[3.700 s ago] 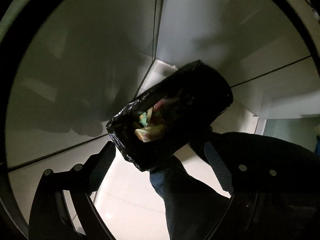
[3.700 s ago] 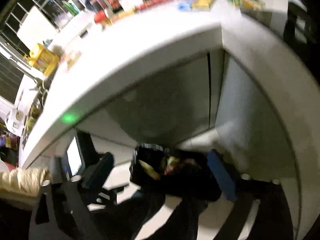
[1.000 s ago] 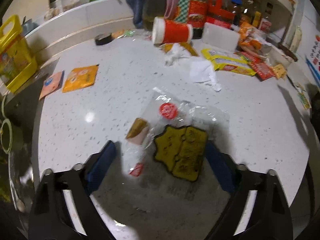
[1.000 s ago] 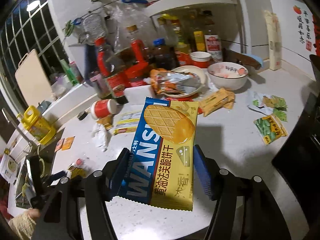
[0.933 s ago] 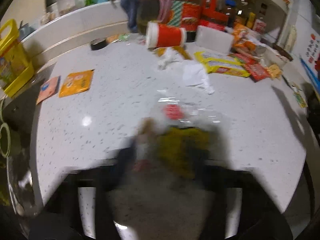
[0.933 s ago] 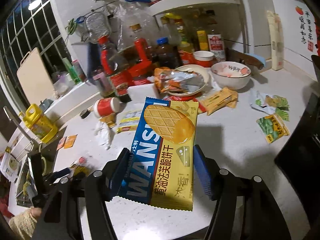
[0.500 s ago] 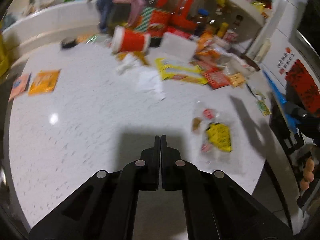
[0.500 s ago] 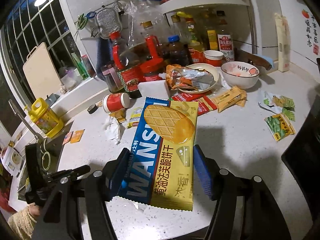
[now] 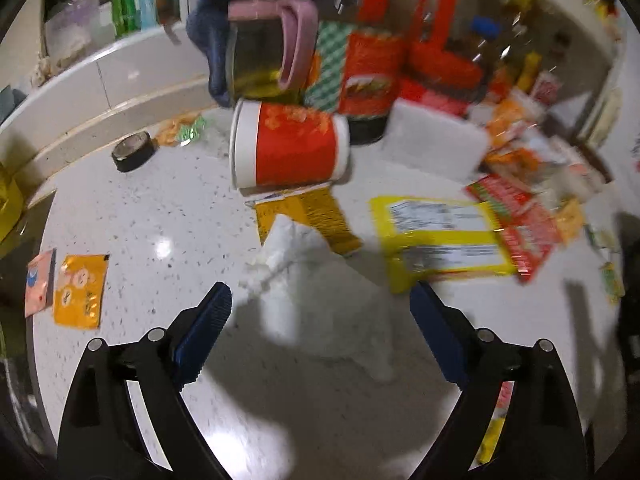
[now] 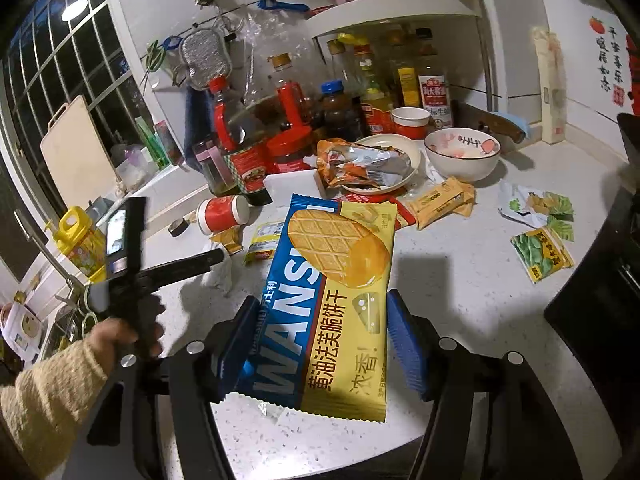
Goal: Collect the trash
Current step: 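Grasp the crumpled white tissue with the left tool while the right holds the WANS packet, then lower both tools into the black trash bag and release the items, then grasp the orange sauce pouch beside the plate with the right tool, then grasp the red-white paper cup with the left tool while the right holds the pouch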
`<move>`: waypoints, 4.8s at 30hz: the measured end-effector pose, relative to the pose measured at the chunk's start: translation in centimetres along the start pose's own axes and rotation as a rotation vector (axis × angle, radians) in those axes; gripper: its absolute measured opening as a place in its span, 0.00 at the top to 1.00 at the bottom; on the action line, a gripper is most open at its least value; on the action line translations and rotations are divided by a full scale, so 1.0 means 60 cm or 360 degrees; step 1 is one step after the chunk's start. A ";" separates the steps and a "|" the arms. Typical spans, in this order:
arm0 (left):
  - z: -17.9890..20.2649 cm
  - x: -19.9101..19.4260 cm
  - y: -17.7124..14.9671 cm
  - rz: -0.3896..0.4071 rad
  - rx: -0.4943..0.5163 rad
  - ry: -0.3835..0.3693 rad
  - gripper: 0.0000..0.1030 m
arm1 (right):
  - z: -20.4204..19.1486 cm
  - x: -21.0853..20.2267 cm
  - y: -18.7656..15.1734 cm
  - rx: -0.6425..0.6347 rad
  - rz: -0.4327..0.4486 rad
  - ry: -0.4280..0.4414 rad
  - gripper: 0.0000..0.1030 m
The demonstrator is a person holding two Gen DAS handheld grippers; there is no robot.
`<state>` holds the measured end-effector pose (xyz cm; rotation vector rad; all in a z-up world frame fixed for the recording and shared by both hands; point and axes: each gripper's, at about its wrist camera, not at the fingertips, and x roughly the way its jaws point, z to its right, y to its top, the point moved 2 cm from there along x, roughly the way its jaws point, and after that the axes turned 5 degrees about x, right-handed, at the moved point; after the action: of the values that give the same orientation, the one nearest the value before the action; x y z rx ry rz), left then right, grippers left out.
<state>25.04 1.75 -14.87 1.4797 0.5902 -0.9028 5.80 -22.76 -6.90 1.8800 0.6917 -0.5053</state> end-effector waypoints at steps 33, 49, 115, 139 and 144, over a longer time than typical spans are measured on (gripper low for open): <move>0.155 -0.342 -0.241 0.0115 0.0603 -0.0664 0.87 | 0.008 -0.110 -0.061 -0.0136 -0.0082 0.0056 0.39; 0.308 -0.139 -0.592 -0.0752 0.0922 -0.0822 0.87 | 0.151 -0.084 -0.400 0.0017 -0.0894 -0.0183 0.39; -0.005 -0.230 -0.282 -0.0051 -0.0174 -0.0294 0.10 | -0.012 0.463 0.253 -0.1109 -0.0326 -0.0426 0.19; -0.099 -0.044 0.068 0.0114 -0.0167 -0.0304 0.10 | -0.023 0.162 0.171 -0.0349 -0.0118 0.0302 0.56; -0.114 0.035 0.109 -0.0001 -0.0261 -0.0326 0.10 | -0.035 0.122 0.145 -0.0316 -0.0109 0.0337 0.56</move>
<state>32.78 7.33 -13.11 1.2229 0.5007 -0.9696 17.11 -21.81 -4.70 1.7414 0.9146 -0.2711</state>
